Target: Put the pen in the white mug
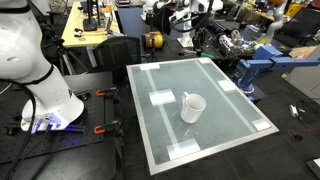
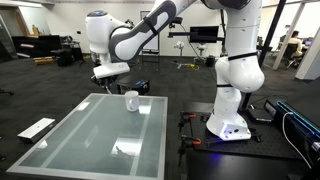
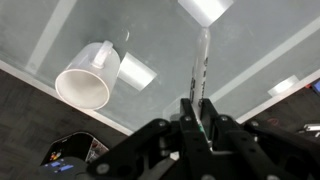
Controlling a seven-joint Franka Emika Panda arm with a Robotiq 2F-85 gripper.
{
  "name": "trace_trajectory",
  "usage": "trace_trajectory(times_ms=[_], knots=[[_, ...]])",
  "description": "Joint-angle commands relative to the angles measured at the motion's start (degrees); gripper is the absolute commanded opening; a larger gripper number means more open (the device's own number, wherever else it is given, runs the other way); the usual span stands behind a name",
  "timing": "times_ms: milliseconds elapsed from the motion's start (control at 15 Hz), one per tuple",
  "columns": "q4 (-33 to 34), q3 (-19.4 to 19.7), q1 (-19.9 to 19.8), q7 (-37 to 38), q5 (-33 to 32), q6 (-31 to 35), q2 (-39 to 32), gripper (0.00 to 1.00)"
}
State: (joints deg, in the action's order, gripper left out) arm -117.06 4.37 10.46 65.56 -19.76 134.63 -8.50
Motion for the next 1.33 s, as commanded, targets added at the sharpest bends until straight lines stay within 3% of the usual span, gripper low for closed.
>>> trace_trajectory(times_ms=[0, 333, 600, 800, 1267], knots=[[-1.6, 0.0, 0.2, 14.7, -12.9, 2.9, 1.4, 0.04], [-1.5, -0.8, 0.2, 38.1, -33.6, -0.5, 1.5, 0.04], [-1.3, -2.7, 0.0, 54.2, -45.6, -6.8, 1.0, 0.04], [-1.0, -4.6, -0.1, 62.7, -50.4, -13.7, 0.2, 0.04], [-0.3, -8.2, 0.1, 73.8, -53.8, -30.8, -2.2, 0.04]])
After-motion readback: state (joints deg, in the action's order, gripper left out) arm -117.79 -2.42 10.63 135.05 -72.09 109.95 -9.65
